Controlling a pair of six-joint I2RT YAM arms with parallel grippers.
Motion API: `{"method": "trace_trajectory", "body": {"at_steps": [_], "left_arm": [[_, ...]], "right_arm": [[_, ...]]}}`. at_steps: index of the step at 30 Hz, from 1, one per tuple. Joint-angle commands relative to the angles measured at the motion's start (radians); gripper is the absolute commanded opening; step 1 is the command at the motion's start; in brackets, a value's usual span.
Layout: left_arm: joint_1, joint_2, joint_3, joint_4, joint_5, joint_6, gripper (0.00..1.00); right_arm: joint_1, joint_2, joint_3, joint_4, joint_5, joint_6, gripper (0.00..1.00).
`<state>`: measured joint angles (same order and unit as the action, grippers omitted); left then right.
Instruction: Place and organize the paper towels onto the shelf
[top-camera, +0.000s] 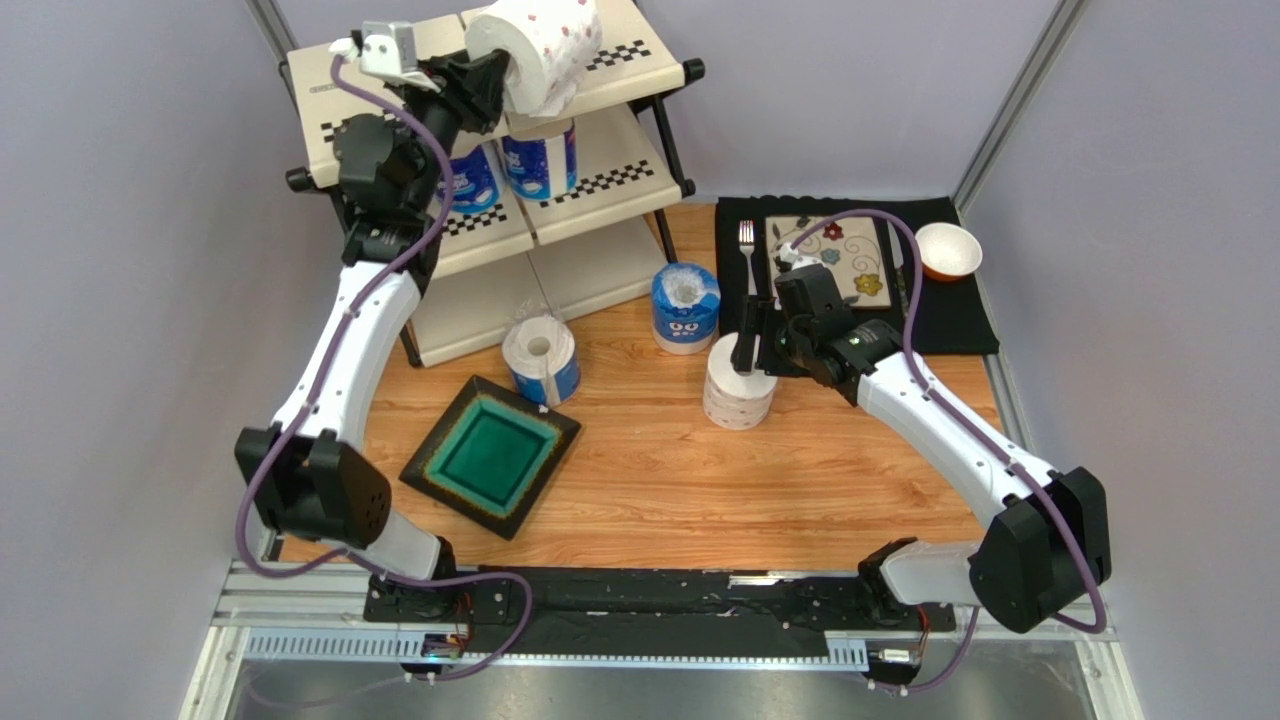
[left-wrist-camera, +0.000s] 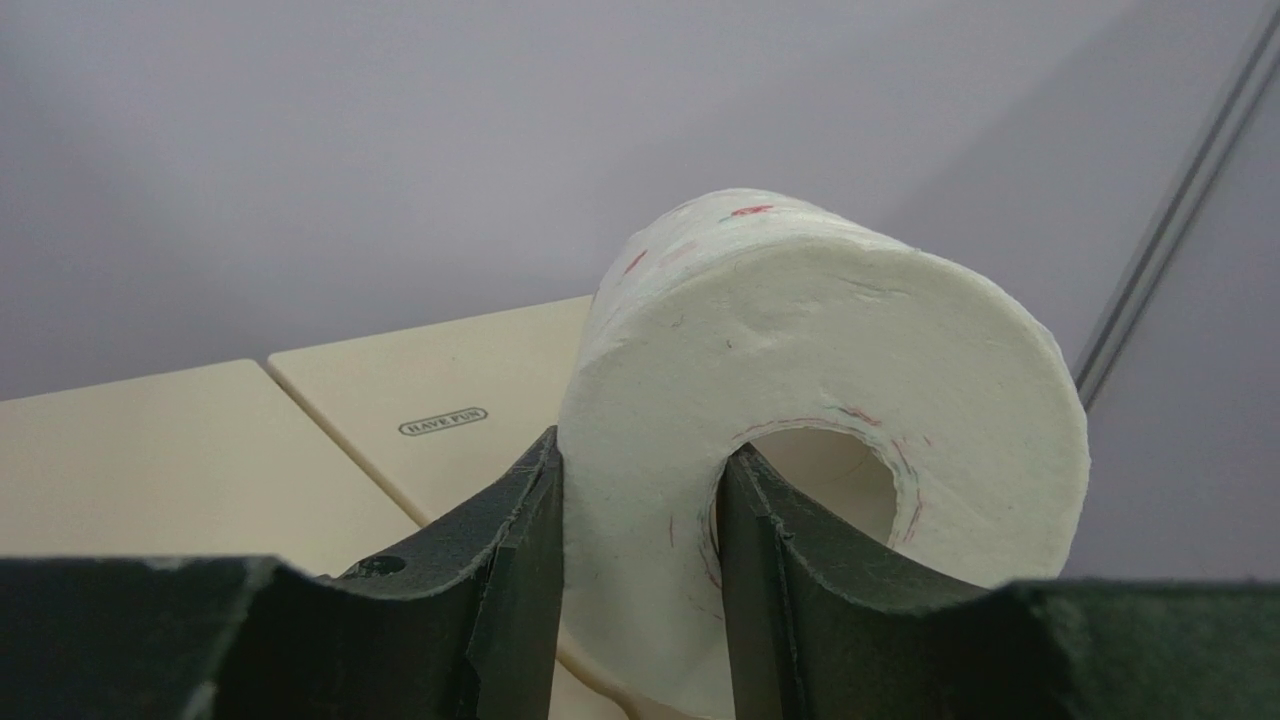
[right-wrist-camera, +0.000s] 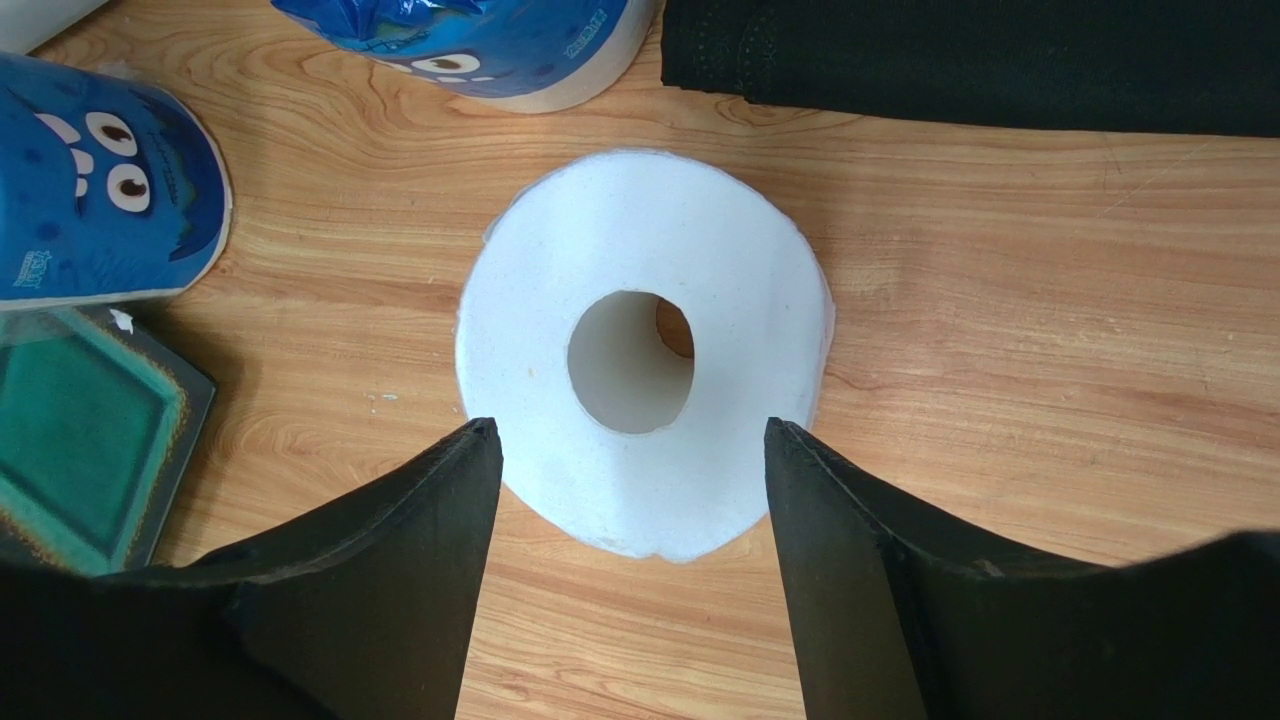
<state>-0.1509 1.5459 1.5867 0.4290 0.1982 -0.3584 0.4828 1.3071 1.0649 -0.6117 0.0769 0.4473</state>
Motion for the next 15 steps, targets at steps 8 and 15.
{"method": "trace_trajectory", "body": {"at_steps": [8, 15], "left_arm": [[-0.003, -0.509, -0.206, -0.414, 0.070, -0.057, 0.32], [-0.003, -0.708, -0.511, -0.679, 0.158, -0.105, 0.28]], "right_arm": [[-0.003, -0.094, 0.024, 0.009, -0.008, -0.002, 0.68], [-0.003, -0.117, 0.030, 0.000, -0.034, 0.011, 0.68]]}}
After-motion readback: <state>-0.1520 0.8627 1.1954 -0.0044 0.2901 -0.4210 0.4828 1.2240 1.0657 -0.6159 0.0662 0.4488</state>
